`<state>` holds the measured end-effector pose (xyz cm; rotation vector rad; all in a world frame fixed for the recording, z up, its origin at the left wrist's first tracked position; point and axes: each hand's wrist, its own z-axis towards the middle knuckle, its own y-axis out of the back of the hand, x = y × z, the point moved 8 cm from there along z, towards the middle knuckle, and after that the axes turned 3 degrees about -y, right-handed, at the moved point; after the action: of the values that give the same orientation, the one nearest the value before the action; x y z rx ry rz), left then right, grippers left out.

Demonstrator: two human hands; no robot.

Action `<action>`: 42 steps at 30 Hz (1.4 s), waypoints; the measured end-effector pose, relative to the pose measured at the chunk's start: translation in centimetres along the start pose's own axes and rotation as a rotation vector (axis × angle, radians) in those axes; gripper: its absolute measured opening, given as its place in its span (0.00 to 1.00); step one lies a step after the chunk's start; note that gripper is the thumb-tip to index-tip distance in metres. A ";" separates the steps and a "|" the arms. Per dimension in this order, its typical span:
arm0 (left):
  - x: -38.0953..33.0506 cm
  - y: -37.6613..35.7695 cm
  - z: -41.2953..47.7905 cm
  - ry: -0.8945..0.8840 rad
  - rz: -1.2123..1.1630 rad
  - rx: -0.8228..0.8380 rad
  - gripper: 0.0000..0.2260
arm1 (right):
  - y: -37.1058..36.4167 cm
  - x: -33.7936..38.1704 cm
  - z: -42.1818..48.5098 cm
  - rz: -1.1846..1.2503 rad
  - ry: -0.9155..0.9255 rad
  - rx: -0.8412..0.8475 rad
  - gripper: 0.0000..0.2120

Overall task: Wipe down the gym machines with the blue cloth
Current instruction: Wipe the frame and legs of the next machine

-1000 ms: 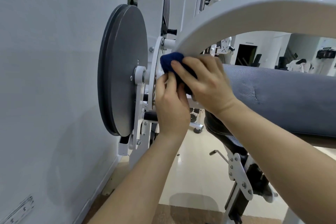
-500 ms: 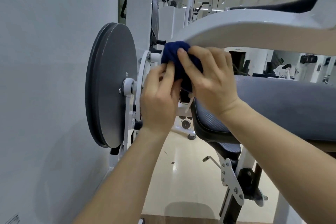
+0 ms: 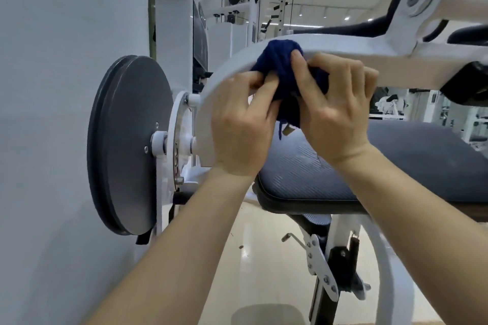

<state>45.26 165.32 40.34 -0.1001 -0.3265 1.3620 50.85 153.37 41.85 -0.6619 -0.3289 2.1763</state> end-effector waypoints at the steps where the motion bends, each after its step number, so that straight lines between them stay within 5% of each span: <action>1: 0.2 0.1 -0.1 0.005 -0.007 0.012 0.10 | -0.2 0.3 -0.1 0.009 -0.023 -0.002 0.15; 8: 3.2 3.0 -0.7 0.003 0.104 0.048 0.07 | -1.1 4.8 0.9 0.134 0.102 0.011 0.14; 21: -9.2 -7.4 2.2 -0.236 -0.049 0.131 0.06 | 3.5 -10.9 -2.8 -0.192 0.015 0.013 0.18; 27: -6.4 -4.3 2.4 -0.162 -0.040 0.099 0.21 | 2.3 -6.6 -1.3 -0.090 -0.042 -0.025 0.15; 42: -14.1 -12.2 1.3 -0.150 -0.042 0.160 0.10 | 5.4 -17.1 -3.9 -0.267 0.000 -0.009 0.13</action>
<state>54.02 148.95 42.33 0.1413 -0.3420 1.3516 58.59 136.73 42.17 -0.5869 -0.4032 1.9211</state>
